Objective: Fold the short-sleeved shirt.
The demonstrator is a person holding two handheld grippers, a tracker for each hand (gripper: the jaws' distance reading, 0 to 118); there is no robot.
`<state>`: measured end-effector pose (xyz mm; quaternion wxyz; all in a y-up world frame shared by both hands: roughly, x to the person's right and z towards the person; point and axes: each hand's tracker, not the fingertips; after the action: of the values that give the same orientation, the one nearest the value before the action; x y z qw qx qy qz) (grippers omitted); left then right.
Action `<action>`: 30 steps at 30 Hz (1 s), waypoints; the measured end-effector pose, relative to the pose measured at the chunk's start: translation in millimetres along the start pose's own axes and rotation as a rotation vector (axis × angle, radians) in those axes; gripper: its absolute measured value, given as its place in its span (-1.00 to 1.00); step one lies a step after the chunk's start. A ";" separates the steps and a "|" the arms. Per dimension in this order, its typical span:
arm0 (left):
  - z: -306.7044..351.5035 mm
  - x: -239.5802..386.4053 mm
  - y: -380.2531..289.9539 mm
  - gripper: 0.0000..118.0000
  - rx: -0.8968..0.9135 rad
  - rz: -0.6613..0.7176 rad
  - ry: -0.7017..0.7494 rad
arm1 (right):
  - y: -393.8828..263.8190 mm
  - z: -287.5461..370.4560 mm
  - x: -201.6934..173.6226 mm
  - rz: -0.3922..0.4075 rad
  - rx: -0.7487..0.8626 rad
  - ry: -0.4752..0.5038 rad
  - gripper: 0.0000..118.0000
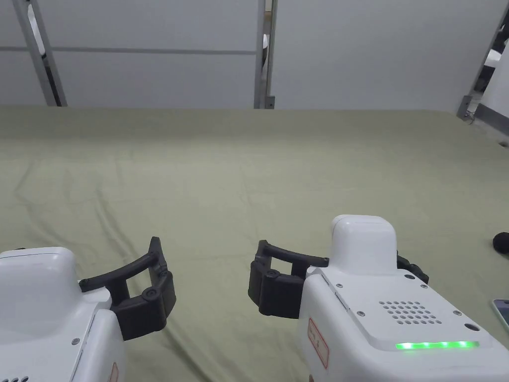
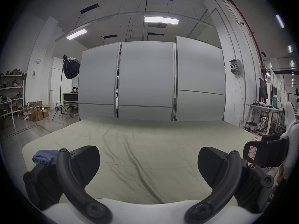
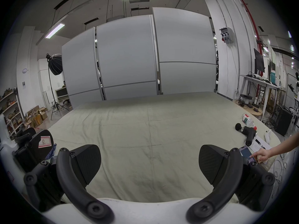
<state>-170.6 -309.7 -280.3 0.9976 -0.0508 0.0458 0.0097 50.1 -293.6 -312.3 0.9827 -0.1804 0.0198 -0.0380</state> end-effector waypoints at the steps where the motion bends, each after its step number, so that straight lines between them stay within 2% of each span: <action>1: -4.4 0.1 -1.5 1.00 -0.006 0.000 0.000 | 0.2 -5.2 0.2 0.001 -0.003 0.000 1.00; 17: -96.8 4.0 -40.4 1.00 -0.155 0.012 0.014 | -12.8 -104.5 -1.7 0.060 -0.110 -0.003 1.00; 30: -166.2 13.9 -74.6 1.00 -0.287 0.014 0.022 | -23.8 -178.7 12.3 0.045 -0.211 -0.011 1.00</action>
<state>-170.0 -400.7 -438.8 0.9794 -0.1929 0.0553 0.0226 51.3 -379.9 -471.0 0.9589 -0.2826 0.0221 -0.0125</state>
